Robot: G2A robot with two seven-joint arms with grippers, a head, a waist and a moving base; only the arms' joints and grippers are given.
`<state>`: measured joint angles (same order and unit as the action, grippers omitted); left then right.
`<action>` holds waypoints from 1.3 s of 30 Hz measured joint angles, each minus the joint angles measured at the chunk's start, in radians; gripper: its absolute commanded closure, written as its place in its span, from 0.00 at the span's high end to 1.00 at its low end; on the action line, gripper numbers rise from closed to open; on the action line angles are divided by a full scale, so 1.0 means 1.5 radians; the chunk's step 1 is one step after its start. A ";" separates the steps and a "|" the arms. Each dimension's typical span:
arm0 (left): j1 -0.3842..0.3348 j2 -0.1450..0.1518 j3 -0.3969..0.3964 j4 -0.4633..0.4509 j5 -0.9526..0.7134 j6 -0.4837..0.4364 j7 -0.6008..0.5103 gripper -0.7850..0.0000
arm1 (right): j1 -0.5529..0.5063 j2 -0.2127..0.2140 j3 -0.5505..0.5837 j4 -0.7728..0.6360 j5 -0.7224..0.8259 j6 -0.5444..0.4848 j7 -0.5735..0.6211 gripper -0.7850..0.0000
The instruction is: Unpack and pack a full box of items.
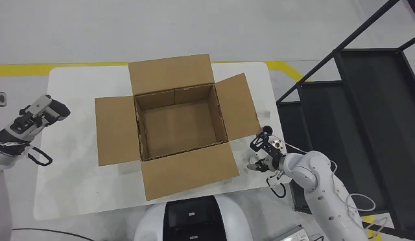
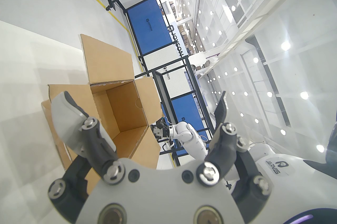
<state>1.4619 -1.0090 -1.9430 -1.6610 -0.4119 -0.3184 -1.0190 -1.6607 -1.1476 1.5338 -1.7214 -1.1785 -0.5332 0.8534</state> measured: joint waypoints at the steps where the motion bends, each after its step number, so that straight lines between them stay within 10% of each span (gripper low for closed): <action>1: 0.000 0.000 0.000 0.000 0.000 0.000 0.000 1.00 | 0.000 0.000 0.000 0.000 0.000 0.000 0.000 1.00; 26: 0.000 0.000 0.000 0.000 0.000 0.000 0.000 1.00 | -0.031 0.008 0.018 -0.004 0.035 -0.027 -0.024 0.99; 30: 0.000 0.000 0.000 0.000 0.000 0.000 0.000 1.00 | -0.028 0.010 0.015 0.003 0.053 -0.025 -0.012 0.50; 39: 0.000 0.000 0.000 0.000 0.000 0.000 0.000 1.00 | 0.015 0.012 0.001 0.051 0.075 0.026 0.018 0.43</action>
<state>1.4619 -1.0090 -1.9430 -1.6610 -0.4119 -0.3184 -1.0190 -1.6387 -1.1295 1.5346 -1.6454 -1.0665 -0.4938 0.8810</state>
